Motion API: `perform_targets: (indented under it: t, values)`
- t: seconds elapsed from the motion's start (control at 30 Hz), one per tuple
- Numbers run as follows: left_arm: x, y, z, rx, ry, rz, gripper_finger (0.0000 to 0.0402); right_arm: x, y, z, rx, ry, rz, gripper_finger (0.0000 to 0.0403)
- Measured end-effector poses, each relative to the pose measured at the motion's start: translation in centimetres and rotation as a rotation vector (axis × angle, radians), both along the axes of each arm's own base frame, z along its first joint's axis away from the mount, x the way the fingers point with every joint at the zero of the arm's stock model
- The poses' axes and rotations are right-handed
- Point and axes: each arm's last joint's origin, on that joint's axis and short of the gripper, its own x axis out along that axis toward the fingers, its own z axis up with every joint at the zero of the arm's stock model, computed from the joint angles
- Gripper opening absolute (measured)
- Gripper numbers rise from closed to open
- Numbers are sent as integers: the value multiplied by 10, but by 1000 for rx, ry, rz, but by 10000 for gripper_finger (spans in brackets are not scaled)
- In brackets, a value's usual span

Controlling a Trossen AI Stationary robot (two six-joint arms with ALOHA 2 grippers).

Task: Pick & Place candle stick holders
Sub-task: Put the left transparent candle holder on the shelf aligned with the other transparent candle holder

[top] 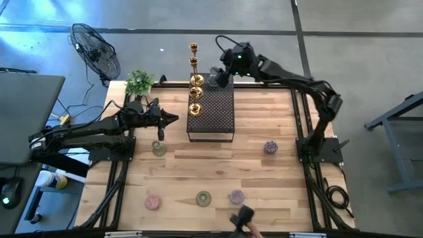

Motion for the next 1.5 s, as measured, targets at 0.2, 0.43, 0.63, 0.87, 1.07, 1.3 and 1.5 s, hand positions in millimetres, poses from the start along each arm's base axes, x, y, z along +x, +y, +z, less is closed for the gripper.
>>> perform_targets:
  t: [0.2, 0.43, 0.63, 0.87, 1.07, 1.3, 1.5]
  values:
    - [-3, 1, -10, -79, 85, 70, 30, -25, 66, -1, -30, 34, 126, 119]
    - [-3, -12, 3, -143, 238, 43, 4, -65, 149, -59, -89, -199, 214, 18]
    - [-5, -36, 41, -229, 327, 51, 3, -97, 193, -86, -153, -290, 197, 22]
    - [-7, -60, 63, -435, 578, 101, 19, -115, 209, -94, -189, -360, 205, 8]
    - [6, -73, 62, -488, 763, 148, 104, -116, 210, -92, -206, -368, 212, 2]
    - [20, -77, 51, -554, 923, 243, 244, -116, 209, -93, -219, -360, 219, 2]
    - [23, -77, 42, -534, 1024, 283, 316, -116, 210, -93, -219, -358, 227, 2]
